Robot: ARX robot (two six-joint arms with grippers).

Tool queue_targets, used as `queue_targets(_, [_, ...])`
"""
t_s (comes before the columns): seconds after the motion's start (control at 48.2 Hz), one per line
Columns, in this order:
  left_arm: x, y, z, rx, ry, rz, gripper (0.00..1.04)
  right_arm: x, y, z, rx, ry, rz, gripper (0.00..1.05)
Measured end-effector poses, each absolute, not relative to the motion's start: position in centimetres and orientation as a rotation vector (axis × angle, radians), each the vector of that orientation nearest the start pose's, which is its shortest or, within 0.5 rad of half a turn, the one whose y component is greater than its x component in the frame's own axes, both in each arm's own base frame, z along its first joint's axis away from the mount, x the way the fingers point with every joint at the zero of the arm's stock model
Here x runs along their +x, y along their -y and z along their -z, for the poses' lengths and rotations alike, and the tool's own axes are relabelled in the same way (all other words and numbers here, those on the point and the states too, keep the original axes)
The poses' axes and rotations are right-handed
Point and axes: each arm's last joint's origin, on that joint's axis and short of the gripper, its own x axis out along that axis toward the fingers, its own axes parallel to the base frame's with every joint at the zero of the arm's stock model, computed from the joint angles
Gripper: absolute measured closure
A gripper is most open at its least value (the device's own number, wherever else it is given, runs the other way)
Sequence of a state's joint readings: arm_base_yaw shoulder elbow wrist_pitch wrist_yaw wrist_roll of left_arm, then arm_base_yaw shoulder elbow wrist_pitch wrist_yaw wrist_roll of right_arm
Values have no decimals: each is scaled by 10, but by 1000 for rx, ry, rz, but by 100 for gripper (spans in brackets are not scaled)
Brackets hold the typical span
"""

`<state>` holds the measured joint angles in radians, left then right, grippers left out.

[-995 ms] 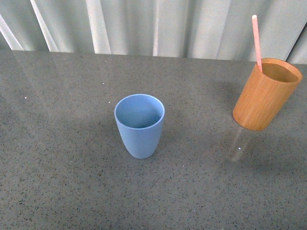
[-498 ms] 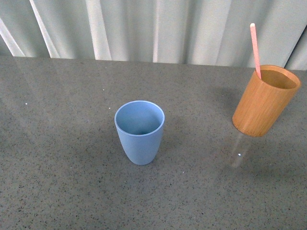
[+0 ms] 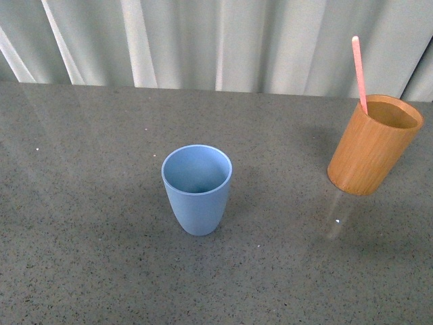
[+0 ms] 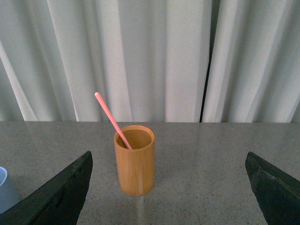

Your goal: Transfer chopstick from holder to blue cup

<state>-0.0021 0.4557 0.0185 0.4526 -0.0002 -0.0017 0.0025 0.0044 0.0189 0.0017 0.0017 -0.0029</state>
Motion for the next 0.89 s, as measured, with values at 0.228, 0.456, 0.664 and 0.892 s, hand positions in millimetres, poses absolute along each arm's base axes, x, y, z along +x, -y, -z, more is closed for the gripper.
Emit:
queue_targets(0.228, [121,0,-173,-2,20,2,101,97,0,-170,-3,16,-1,10])
queue_targets(0.456, [116,0,-173,-2,22,2,101,97,0,-170,-3,16,-1,10])
queue_targets(0.664, [111,0,-173,-2,23,2,101,97,0,-170,-3,16,-1,10])
queue_targets(0.892, [101,0,-168,-2,-12,3,101,97,0,-170,-3,16,-1,10])
